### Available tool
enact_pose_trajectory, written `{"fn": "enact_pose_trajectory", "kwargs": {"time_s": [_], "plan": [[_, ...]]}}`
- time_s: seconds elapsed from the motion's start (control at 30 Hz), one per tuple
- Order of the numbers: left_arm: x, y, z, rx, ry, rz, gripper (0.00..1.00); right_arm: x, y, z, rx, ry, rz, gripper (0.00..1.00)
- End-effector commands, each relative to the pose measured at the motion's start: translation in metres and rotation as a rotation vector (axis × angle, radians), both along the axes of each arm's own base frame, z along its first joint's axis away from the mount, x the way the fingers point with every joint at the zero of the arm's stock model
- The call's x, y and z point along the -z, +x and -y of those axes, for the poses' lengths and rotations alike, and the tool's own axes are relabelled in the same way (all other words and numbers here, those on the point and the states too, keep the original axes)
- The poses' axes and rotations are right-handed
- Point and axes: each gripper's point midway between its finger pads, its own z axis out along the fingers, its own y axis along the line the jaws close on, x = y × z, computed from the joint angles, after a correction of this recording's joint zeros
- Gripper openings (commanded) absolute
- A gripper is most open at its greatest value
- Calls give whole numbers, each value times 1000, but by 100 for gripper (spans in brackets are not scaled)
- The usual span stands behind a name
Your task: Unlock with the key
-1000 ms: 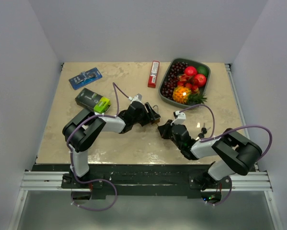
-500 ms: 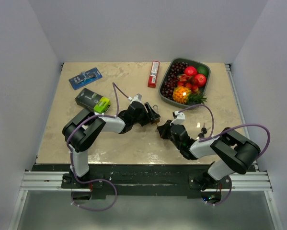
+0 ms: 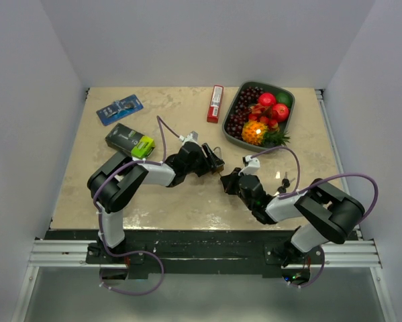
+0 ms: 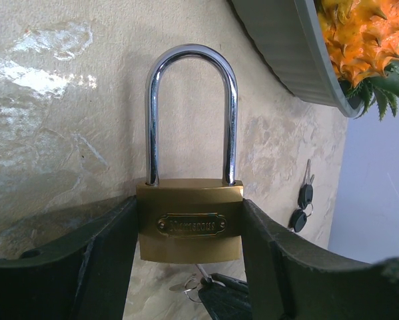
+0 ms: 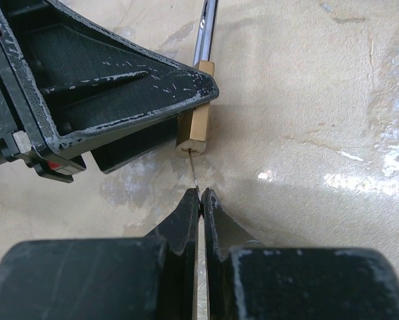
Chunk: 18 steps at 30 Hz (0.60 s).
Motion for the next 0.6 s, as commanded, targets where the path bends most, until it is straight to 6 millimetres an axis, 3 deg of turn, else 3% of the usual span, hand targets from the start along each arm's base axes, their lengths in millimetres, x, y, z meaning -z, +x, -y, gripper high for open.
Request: {"fn": "enact_pose_trajectory", "kwargs": {"time_s": [0.0, 0.57], "plan": [[29, -20, -15, 6, 70, -97, 0, -29, 19, 8, 106, 70, 107, 0], [25, -18, -13, 3, 49, -94, 0, -24, 19, 3, 105, 73, 103, 0]]}}
